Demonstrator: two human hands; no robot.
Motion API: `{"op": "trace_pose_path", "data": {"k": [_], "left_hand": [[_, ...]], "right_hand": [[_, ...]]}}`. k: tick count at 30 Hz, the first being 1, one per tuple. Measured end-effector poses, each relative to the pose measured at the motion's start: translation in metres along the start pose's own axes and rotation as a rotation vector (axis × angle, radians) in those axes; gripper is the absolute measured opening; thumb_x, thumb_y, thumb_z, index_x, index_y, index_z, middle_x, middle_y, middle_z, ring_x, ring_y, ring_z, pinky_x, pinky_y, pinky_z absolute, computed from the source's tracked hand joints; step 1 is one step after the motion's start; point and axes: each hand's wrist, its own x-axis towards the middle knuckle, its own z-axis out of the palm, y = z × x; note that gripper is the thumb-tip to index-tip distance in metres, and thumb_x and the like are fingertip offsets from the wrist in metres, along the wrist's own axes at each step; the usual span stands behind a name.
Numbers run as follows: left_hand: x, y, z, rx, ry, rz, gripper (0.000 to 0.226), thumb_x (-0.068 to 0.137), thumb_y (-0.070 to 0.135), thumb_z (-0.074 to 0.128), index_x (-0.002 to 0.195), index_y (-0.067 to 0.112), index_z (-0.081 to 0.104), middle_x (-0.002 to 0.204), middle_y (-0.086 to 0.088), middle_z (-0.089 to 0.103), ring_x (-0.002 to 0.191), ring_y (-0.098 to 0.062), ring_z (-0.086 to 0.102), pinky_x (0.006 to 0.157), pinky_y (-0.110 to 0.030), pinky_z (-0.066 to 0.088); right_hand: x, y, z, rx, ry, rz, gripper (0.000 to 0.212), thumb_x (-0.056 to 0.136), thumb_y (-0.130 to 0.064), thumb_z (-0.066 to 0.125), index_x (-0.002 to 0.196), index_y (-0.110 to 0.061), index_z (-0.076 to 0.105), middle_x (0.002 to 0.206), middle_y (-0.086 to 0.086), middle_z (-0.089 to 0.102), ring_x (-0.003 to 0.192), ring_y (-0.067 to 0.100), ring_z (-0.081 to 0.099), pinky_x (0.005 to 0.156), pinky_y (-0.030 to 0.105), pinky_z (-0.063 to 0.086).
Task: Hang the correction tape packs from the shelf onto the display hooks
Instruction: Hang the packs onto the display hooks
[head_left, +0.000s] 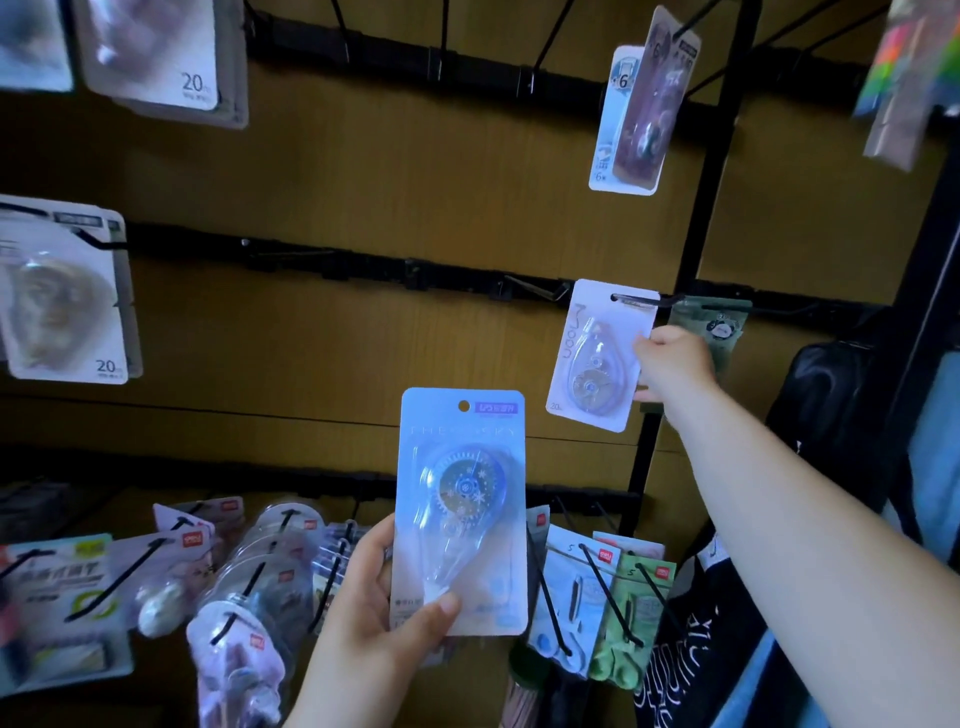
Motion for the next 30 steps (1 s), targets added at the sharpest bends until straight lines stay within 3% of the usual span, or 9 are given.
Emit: {"op": "trace_pose_path", "data": {"k": [6,9,11,14,17,23,27,30], "left_hand": [[-0.002,0.006,0.008,0.015,-0.004,0.013,0.054,0.054,0.01,0.067,0.099,0.034,0.052,0.096,0.003,0.072,0.091,-0.015,0.07,0.067,-0.027,0.059],[-0.003,0.01,0.015,-0.001,-0.029,0.014,0.053,0.054,0.008,0.067,0.1,0.031,0.052,0.096,0.001,0.07,0.088,-0.013,0.07,0.061,-0.024,0.058],[-0.004,0.014,0.021,-0.007,-0.046,0.018,0.053,0.059,0.005,0.07,0.101,0.03,0.051,0.093,0.002,0.071,0.088,-0.011,0.07,0.061,-0.024,0.058],[-0.006,0.017,0.029,0.01,-0.055,0.034,0.048,0.074,-0.005,0.067,0.102,0.03,0.051,0.088,0.013,0.072,0.086,-0.009,0.069,0.066,-0.028,0.06],[-0.01,0.021,0.034,0.033,-0.045,0.075,0.049,0.063,0.006,0.067,0.103,0.028,0.051,0.089,0.015,0.072,0.086,-0.009,0.069,0.074,-0.032,0.059],[-0.015,0.032,0.033,0.017,-0.037,0.084,0.047,0.06,0.008,0.063,0.102,0.024,0.052,0.084,0.014,0.073,0.077,-0.006,0.07,0.06,-0.023,0.058],[-0.014,0.039,0.033,0.06,-0.028,0.075,0.037,0.078,0.002,0.066,0.103,0.028,0.052,0.076,0.008,0.074,0.065,-0.008,0.068,0.054,-0.02,0.055],[-0.012,0.043,0.035,0.058,-0.025,0.064,0.032,0.082,0.001,0.056,0.098,0.029,0.053,0.067,0.004,0.072,0.06,-0.006,0.066,0.054,-0.022,0.057]], "right_hand": [[-0.032,0.01,-0.014,0.162,0.062,-0.047,0.039,0.09,-0.009,0.045,0.129,-0.009,0.042,0.114,0.008,0.052,0.092,0.016,0.045,0.088,0.034,0.044],[-0.066,0.016,-0.021,0.204,-0.038,-0.112,0.014,0.092,-0.009,0.045,0.099,-0.014,0.054,0.098,0.0,0.056,0.077,0.014,0.053,0.074,0.027,0.046],[-0.091,0.015,-0.021,0.23,-0.205,-0.162,0.018,0.092,-0.01,0.045,0.08,-0.018,0.055,0.084,0.0,0.06,0.068,0.011,0.054,0.067,0.025,0.047],[-0.119,0.011,-0.017,0.238,-0.495,-0.19,0.009,0.09,-0.022,0.05,0.086,-0.023,0.058,0.091,0.003,0.065,0.086,0.018,0.061,0.088,0.039,0.049],[-0.132,0.007,-0.014,0.209,-0.622,-0.201,0.008,0.089,-0.025,0.051,0.09,-0.026,0.058,0.098,0.006,0.068,0.097,0.024,0.063,0.099,0.046,0.045],[-0.133,0.004,-0.016,0.335,-0.631,-0.21,0.013,0.09,-0.017,0.051,0.082,-0.023,0.059,0.079,-0.007,0.065,0.069,0.001,0.063,0.07,0.018,0.051],[-0.125,-0.001,-0.015,0.396,-0.525,-0.214,0.016,0.091,-0.018,0.05,0.083,-0.01,0.061,0.076,0.01,0.065,0.069,0.007,0.062,0.067,0.02,0.048],[-0.117,-0.008,-0.018,0.486,-0.454,-0.21,0.019,0.091,-0.017,0.049,0.078,-0.023,0.06,0.072,-0.01,0.065,0.063,0.0,0.063,0.064,0.018,0.049]]}}
